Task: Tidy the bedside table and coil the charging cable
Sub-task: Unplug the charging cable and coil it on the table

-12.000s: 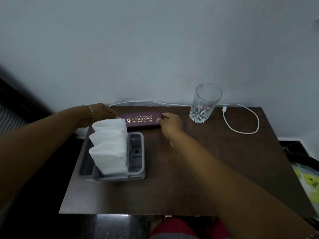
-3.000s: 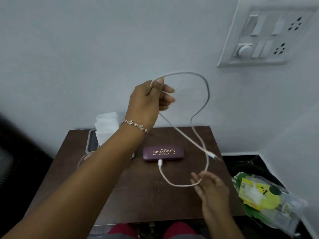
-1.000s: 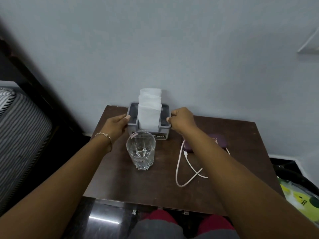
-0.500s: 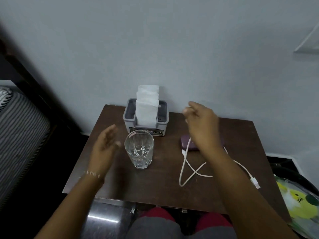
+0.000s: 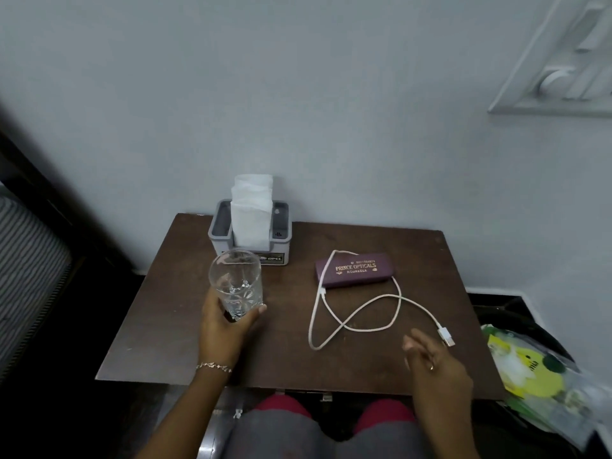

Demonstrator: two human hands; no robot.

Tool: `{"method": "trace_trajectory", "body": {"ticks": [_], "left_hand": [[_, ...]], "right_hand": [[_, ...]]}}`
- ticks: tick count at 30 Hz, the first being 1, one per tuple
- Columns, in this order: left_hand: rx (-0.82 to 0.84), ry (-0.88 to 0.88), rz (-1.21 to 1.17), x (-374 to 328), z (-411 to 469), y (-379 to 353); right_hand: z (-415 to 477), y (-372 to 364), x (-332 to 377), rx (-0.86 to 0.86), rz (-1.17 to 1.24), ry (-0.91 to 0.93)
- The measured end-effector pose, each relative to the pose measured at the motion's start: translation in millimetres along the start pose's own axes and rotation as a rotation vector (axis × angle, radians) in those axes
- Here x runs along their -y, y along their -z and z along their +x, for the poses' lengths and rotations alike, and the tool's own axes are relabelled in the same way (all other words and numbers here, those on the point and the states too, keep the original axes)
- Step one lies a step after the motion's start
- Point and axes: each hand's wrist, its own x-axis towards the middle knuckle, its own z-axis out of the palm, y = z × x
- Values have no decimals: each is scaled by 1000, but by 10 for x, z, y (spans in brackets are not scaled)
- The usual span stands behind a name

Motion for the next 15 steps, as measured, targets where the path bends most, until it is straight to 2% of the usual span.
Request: {"method": "trace_trajectory", "body": {"ticks": [4,6,8,10,12,13,15], "left_hand": [[73,26,-22,1,85,48],[52,53,-13,-33,8,36],[-67,194,-102,-84,-167,-4],[-232,346,-236,-207,-410,-34],[-296,376,-364,-477,-664,-42],[-272,370,-425,-640,-770,-47],[-140,371,-497,-944,-972,-101]], "right_hand": [[126,0,-117,-32,-58,15],[184,38,-186,-65,-46,32],[278,98,-253,-143,-141,101],[424,165,-324,-204,-368,138],[543,200,-375,-192,-562,78],[577,207,-389,-178,-624,64],[627,213,-404,-168,-586,77]]}}
